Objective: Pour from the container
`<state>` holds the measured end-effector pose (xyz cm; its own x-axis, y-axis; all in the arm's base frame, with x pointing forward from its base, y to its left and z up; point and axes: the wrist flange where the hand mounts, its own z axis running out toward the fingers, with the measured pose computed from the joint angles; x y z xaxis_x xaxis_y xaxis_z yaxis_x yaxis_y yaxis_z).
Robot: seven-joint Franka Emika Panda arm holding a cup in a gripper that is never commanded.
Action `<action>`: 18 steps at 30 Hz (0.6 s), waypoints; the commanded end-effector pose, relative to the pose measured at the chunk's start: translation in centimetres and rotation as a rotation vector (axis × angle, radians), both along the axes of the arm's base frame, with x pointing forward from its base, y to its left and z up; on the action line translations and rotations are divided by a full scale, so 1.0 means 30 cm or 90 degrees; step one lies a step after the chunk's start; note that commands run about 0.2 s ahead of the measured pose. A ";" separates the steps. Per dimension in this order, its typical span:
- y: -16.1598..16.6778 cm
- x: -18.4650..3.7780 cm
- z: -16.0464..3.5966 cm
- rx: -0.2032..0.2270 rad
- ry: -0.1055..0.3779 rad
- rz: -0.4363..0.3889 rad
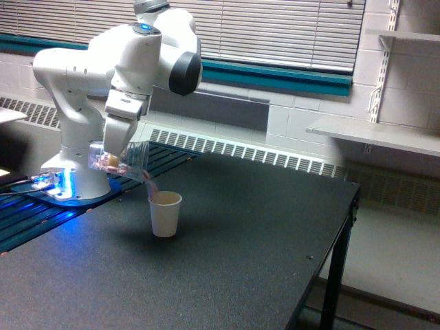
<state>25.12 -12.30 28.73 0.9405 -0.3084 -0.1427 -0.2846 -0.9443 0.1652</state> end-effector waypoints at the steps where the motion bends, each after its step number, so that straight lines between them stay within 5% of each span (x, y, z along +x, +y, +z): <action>1: 0.008 -0.011 -0.026 0.017 0.014 -0.012; 18: 0.036 0.028 -0.016 0.026 0.031 0.006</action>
<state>26.03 -11.15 28.31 0.9400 -0.2811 -0.1934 -0.2572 -0.9562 0.1396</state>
